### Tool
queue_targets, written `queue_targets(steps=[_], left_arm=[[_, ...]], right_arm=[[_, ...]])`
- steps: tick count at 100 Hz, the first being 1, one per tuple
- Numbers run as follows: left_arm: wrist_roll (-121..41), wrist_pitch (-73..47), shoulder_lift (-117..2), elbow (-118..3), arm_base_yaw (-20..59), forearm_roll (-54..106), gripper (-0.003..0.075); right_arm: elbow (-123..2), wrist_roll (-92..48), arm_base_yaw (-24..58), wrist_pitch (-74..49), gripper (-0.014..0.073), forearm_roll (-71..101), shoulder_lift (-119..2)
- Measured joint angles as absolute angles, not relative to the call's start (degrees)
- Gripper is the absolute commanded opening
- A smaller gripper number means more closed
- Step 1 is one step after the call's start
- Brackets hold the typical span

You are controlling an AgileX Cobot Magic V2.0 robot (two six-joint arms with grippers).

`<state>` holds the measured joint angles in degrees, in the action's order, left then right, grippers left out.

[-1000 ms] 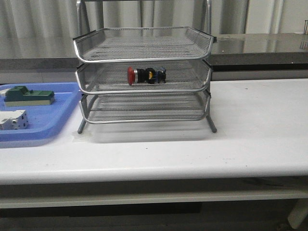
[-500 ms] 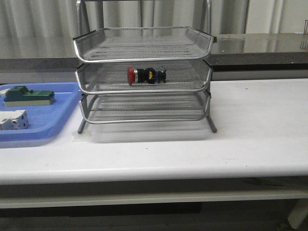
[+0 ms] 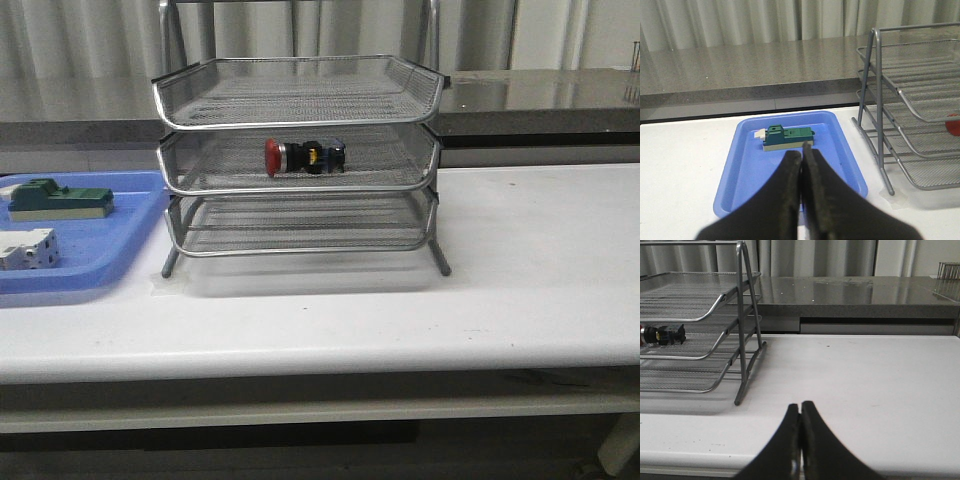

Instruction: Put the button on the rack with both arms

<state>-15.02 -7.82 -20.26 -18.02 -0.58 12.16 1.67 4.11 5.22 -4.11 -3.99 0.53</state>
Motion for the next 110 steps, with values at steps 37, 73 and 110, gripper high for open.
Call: queue_targets(steps=[37,73,110], left_arm=[[-15.0,-7.8,-20.3,-18.0,-0.6,12.2,0.0004],[-9.7,-7.3,-20.3,-17.9,-0.6,5.9,0.0004],[3.5,-6.9,-14.5,-11.1,-0.6,-5.2,0.0004]], right_arm=[[1.7,4.1,5.2,-4.1,-0.0067,-4.0,0.5],[1.7,4.1,5.2,-4.1,-0.0067,-4.0,0.5],[1.7,4.1,5.2,-4.1,-0.0067,-4.0,0.5]])
